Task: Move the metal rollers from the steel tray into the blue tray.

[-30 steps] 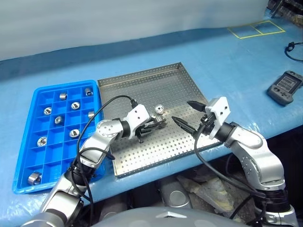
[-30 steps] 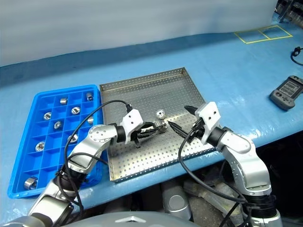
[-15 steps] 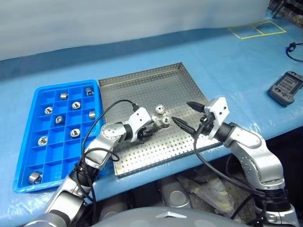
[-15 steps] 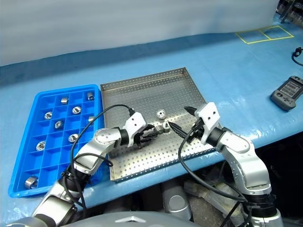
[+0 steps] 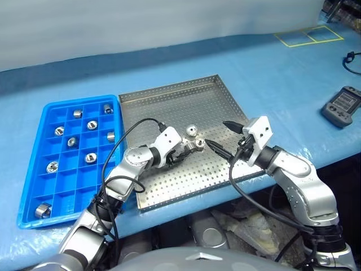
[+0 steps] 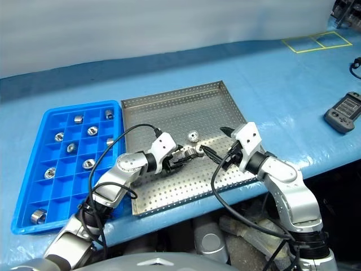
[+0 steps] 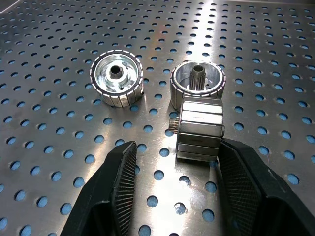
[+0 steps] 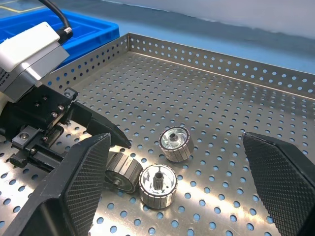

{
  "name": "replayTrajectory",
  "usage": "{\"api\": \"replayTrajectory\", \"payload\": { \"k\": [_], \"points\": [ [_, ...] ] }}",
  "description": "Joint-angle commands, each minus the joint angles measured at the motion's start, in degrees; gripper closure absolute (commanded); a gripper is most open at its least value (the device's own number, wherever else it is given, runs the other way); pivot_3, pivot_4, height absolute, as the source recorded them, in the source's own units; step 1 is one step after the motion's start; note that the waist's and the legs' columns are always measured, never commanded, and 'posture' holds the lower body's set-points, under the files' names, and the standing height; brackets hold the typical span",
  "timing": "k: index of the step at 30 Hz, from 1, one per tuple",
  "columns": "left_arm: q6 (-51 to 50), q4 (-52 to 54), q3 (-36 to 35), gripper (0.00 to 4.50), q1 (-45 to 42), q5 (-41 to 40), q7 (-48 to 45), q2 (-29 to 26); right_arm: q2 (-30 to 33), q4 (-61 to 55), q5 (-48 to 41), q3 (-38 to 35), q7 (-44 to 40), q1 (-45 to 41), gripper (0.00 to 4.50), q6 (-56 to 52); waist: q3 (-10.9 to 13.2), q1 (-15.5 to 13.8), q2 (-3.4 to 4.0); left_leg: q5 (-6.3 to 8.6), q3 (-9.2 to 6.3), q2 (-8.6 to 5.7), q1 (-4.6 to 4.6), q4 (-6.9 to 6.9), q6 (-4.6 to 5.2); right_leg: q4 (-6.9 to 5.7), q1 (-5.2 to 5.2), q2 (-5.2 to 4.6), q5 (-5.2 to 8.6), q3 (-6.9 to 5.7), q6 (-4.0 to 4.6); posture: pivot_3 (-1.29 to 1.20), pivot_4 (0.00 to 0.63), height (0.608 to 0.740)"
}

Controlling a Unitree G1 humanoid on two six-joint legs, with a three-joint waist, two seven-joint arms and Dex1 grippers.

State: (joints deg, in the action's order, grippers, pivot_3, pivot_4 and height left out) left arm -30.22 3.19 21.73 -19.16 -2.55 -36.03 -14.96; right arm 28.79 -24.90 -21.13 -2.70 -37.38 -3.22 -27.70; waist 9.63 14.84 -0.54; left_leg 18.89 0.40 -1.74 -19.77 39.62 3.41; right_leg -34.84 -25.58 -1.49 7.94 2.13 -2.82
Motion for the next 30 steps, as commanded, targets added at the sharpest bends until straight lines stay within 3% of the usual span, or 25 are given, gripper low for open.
{"api": "replayTrajectory", "payload": {
  "k": [1,16,30],
  "points": [
    [1.8,0.3,0.3,1.77,-0.9,0.1,-0.1,0.8,0.2,-0.5,-0.2,-0.3,-0.1,-0.7,0.00,1.5,0.0,-0.1,0.00,0.00,0.00,0.00,0.00,0.00,0.00,0.00,0.00,0.00,0.00,0.00,0.00,-0.31,0.150,0.740],
    [2.4,-1.4,-1.8,1.77,-1.0,-0.7,2.9,4.9,-0.2,0.1,0.2,0.1,0.1,-0.8,0.00,2.2,0.0,-0.2,0.00,0.01,0.03,-0.01,0.00,0.04,0.02,0.00,0.00,0.00,-0.02,0.03,-0.04,-0.31,0.150,0.740],
    [0.5,-2.6,0.9,1.77,-1.7,-0.7,-1.0,4.8,-0.6,0.5,0.5,0.2,0.8,-1.2,0.00,2.9,0.0,-0.2,-0.01,0.02,0.06,-0.02,0.00,0.04,0.03,0.00,0.01,0.01,-0.03,0.04,-0.04,-0.31,0.150,0.740]
  ]
}}
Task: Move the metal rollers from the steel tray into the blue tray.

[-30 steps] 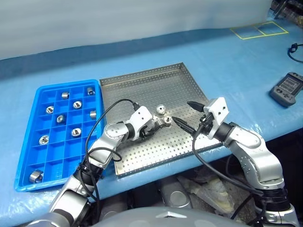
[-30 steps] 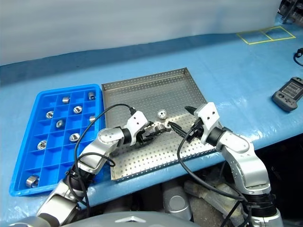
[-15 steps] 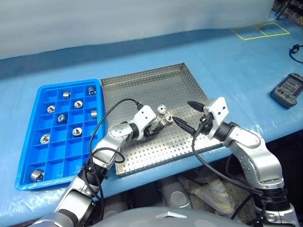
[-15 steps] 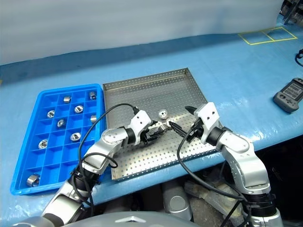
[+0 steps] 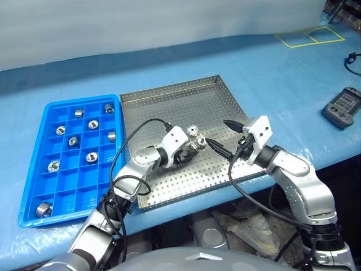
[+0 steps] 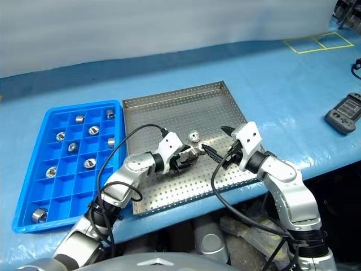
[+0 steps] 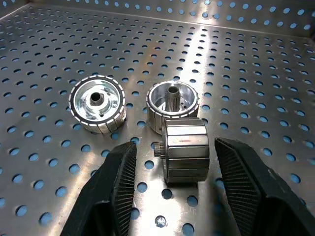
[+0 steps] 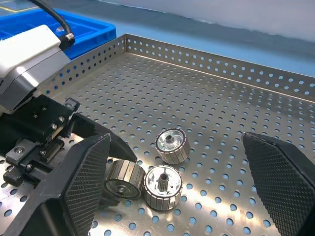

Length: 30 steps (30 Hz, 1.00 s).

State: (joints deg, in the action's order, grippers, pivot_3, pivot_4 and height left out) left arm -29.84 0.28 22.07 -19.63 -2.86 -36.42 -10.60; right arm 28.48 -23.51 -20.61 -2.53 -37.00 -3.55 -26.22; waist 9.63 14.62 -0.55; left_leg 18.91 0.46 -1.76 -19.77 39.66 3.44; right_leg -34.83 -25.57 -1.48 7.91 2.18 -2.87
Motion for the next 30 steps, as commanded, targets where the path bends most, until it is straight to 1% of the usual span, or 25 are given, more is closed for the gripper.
{"api": "replayTrajectory", "payload": {
  "k": [1,15,18,20,21,30],
  "points": [
    [0.2,0.0,0.6,1.77,-1.4,-0.3,-0.6,0.5,-0.3,-0.9,0.0,0.1,0.4,-0.8,0.00,1.5,0.0,0.0,0.00,0.00,0.00,0.00,0.00,0.00,0.00,0.00,0.00,0.00,0.00,0.00,0.00,-0.31,0.150,0.740],
    [1.2,-3.5,-0.5,1.77,-3.1,0.0,1.9,2.5,-0.3,-0.4,0.0,0.3,0.7,-0.8,0.00,2.1,0.0,0.1,0.00,0.01,0.04,0.00,0.00,0.02,0.03,0.01,0.00,0.00,-0.02,0.05,-0.03,-0.32,0.150,0.740],
    [1.3,-4.2,-0.7,2.37,-3.2,-0.1,2.4,3.0,-0.3,-0.3,0.0,0.4,0.8,-0.8,0.00,2.2,0.0,0.0,0.00,0.01,0.05,0.00,0.00,0.03,0.03,0.00,0.00,0.00,-0.02,0.06,-0.04,-0.32,0.150,0.740],
    [1.3,-4.4,-0.7,3.02,-3.2,-0.1,2.4,3.0,-0.4,-0.3,0.0,0.4,0.9,-0.9,0.00,2.2,0.0,0.0,0.00,0.02,0.06,0.00,0.00,0.03,0.03,0.01,0.00,0.00,-0.02,0.06,-0.05,-0.32,0.150,0.740],
    [1.2,-4.4,-0.7,3.22,-3.2,0.0,2.4,2.8,-0.4,-0.3,0.1,0.4,1.0,-0.9,0.00,2.2,0.0,0.1,0.00,0.02,0.06,0.00,0.00,0.03,0.04,0.01,0.00,0.00,-0.03,0.06,-0.05,-0.32,0.150,0.740],
    [1.5,-4.2,-1.1,3.23,-3.0,-0.3,2.1,2.6,-0.5,-0.1,0.2,0.7,1.2,-1.0,0.00,2.5,0.0,0.0,0.00,0.02,0.08,0.00,0.00,0.04,0.04,0.01,0.00,0.00,-0.03,0.10,-0.05,-0.31,0.150,0.740]
  ]
}}
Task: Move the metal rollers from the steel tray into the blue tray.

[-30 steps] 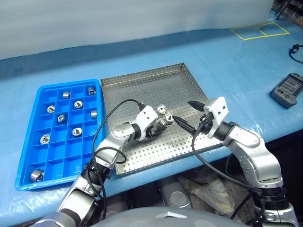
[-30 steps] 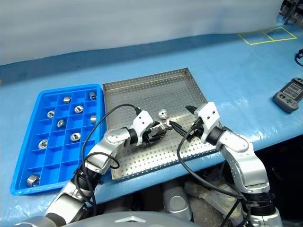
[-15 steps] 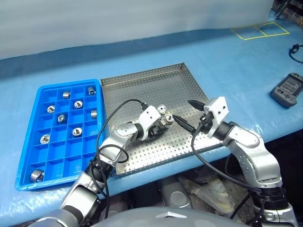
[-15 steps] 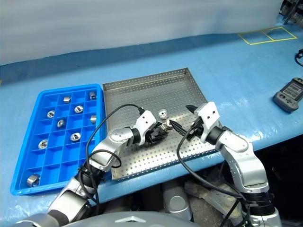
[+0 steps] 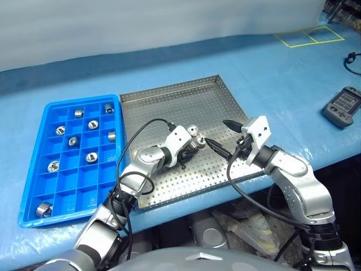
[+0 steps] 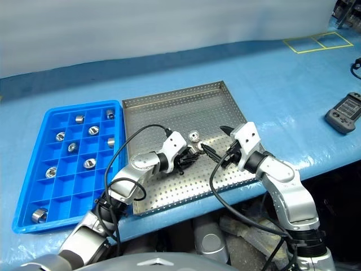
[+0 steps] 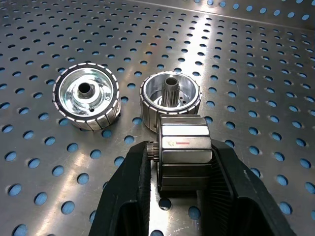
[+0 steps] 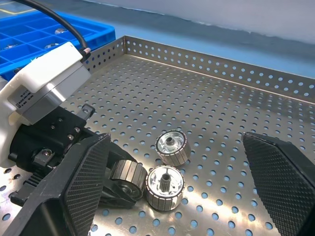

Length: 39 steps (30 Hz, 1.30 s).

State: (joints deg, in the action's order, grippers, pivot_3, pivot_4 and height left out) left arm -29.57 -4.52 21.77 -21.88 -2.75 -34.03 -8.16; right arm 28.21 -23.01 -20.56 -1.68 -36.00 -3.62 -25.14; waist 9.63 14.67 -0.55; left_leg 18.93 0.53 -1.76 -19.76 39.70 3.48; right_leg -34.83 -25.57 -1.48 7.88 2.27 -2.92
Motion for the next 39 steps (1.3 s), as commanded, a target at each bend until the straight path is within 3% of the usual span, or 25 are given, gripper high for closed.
{"api": "replayTrajectory", "payload": {
  "k": [1,8,17,31,39],
  "points": [
    [1.2,0.8,-0.7,3.23,-0.7,-0.3,-0.3,0.0,-0.2,-0.5,0.1,-0.2,0.2,-1.0,0.00,1.5,0.0,0.0,0.00,0.00,0.00,0.00,0.00,0.00,0.00,0.00,0.00,0.00,0.00,0.00,0.00,-0.31,0.150,0.740],
    [1.0,4.6,-3.5,3.23,0.0,-2.9,-2.6,-2.3,-0.8,0.1,-1.2,-0.7,-0.2,-0.3,0.00,1.5,0.0,0.1,0.00,0.00,0.01,0.00,0.01,0.00,0.00,0.00,0.00,0.01,0.00,0.01,0.00,-0.31,0.150,0.740],
    [0.6,11.5,-8.7,3.23,3.0,-9.7,-11.4,-12.3,-2.0,2.7,-7.1,-1.9,-3.6,1.6,0.00,1.0,0.0,0.0,0.01,0.01,0.04,0.03,0.01,0.01,0.01,-0.02,-0.05,-0.02,0.00,0.03,0.01,-0.30,0.150,0.740],
    [1.7,16.9,-8.2,3.23,5.6,-11.8,-16.4,-17.3,-2.7,2.2,-9.6,1.3,-6.8,1.6,0.00,0.2,0.0,-0.1,0.01,0.03,0.05,0.05,0.01,0.02,0.02,-0.02,-0.06,-0.03,0.00,0.04,0.03,-0.30,0.150,0.740],
    [1.9,18.1,-7.8,3.23,6.8,-11.7,-16.0,-18.6,0.5,0.3,-8.0,3.8,-8.8,2.1,0.00,-0.5,0.0,-0.3,0.01,0.04,0.04,0.02,0.00,0.02,0.05,-0.01,-0.07,-0.08,0.00,0.04,0.03,-0.29,0.150,0.740]
  ]
}}
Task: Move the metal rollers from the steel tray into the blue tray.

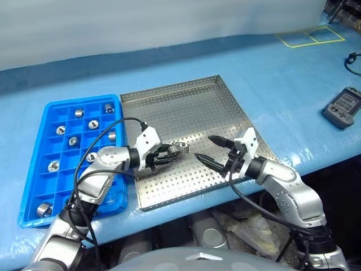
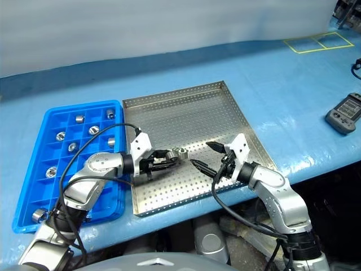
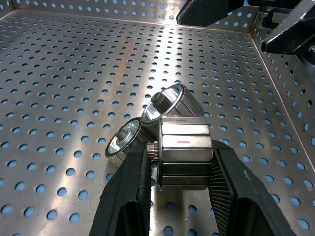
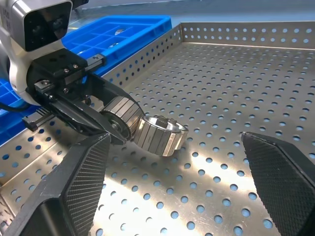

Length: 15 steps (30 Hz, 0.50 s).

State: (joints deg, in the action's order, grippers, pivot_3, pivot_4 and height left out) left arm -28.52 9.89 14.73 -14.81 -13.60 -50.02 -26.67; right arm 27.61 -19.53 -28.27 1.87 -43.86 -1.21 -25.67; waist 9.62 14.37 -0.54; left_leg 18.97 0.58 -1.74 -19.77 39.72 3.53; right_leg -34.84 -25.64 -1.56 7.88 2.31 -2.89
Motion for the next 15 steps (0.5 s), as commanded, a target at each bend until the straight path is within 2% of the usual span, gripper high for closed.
{"api": "replayTrajectory", "payload": {
  "k": [1,7,15],
  "points": [
    [0.9,3.9,-1.0,3.23,-0.3,-1.0,0.0,-0.2,1.6,-3.4,0.6,1.0,-1.1,-0.4,0.00,0.2,0.0,-0.1,0.00,0.00,0.00,0.00,0.00,0.00,0.00,0.00,0.00,-0.01,0.00,0.00,0.00,-0.29,0.150,0.740],
    [1.5,5.8,-2.2,3.23,-1.4,-1.3,-0.2,-1.3,4.7,-6.1,11.4,8.1,0.7,-3.6,0.00,3.1,0.0,-0.1,-0.01,-0.01,0.02,0.01,0.01,0.00,-0.03,-0.01,-0.02,0.02,0.00,0.00,0.00,-0.29,0.150,0.740],
    [1.0,9.5,-3.7,3.23,-3.9,-2.7,-0.8,-2.9,5.8,-5.8,24.3,13.3,3.7,-8.4,0.00,10.0,0.0,-0.3,-0.03,-0.01,0.02,-0.01,-0.01,0.03,-0.03,0.00,-0.03,0.03,0.00,-0.03,-0.01,-0.29,0.150,0.740]
  ]
}}
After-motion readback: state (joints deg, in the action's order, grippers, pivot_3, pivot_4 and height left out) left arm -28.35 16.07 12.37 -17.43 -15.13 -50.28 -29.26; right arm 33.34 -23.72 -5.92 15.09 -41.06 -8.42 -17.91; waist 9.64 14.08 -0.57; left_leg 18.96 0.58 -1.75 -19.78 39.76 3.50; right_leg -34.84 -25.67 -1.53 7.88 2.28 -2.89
